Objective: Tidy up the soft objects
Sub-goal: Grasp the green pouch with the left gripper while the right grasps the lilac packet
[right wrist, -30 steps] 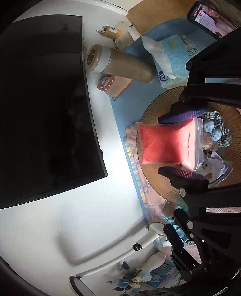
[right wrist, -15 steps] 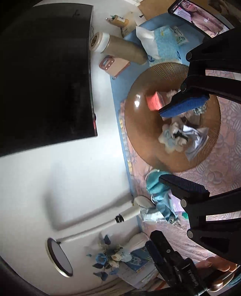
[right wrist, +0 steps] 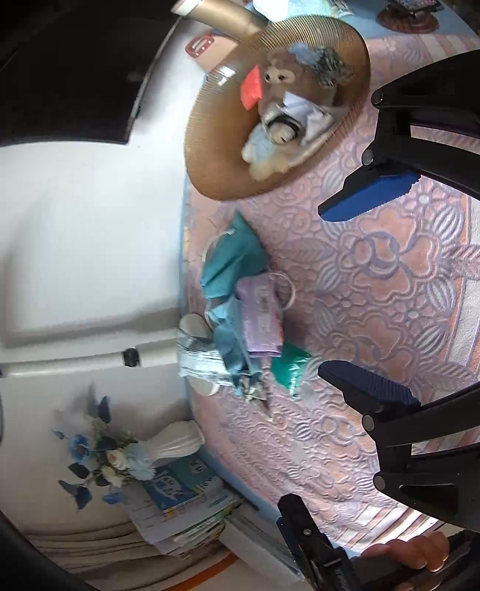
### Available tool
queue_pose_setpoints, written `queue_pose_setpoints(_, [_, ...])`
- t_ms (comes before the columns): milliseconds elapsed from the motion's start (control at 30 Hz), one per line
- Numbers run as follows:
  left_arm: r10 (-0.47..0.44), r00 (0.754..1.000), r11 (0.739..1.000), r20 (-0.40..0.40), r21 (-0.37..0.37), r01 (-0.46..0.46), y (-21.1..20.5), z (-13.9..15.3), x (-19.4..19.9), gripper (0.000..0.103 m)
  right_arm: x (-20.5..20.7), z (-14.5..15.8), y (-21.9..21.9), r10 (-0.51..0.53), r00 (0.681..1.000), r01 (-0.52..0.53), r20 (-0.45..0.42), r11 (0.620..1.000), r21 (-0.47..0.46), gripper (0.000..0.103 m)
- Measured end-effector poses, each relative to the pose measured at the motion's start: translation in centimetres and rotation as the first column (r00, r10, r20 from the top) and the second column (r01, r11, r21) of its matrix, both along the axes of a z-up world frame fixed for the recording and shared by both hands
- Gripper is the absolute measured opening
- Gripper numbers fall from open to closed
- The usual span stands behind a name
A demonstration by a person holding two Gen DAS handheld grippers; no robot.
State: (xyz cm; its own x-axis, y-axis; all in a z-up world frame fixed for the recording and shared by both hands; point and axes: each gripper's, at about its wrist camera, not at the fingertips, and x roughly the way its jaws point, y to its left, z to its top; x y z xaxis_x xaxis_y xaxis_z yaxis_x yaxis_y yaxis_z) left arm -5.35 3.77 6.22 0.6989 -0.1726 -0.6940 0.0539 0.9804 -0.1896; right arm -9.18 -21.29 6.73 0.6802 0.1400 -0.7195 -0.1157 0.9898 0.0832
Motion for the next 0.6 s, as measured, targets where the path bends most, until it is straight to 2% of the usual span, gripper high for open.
queue_pose_setpoints(167, [-0.003,0.999,1.0,-0.042,0.03,0.005,-0.1,-3.6,0.2,0.1,-0.4,-4.3,1.1,0.023,1.0,-0.024,-0.005,0.997,-0.077,0.076])
queue_pose_setpoints(233, [-0.018,0.999,1.0,-0.049,0.021,0.019,-0.2,-3.6,0.3,0.1,0.0,-4.7,0.9,0.016,0.999,-0.018,-0.028,0.997,-0.077,0.076])
queue_pose_setpoints(300, [-0.012,0.999,1.0,-0.044,0.015,0.013,-0.1,-3.5,0.4,0.1,0.2,-4.6,0.6,0.018,1.0,-0.019,-0.018,0.998,-0.052,0.077])
queue_pose_setpoints(500, [-0.012,0.991,1.0,-0.135,0.001,0.012,0.2,-4.1,1.9,0.1,0.9,-5.0,-2.0,-0.012,0.998,0.017,-0.067,0.997,0.081,0.077])
queue_pose_setpoints(600, [-0.064,0.985,0.998,-0.163,-0.037,0.059,-0.3,-2.9,2.4,0.1,1.4,-5.1,-2.5,0.001,0.988,0.019,-0.152,0.991,0.131,0.077])
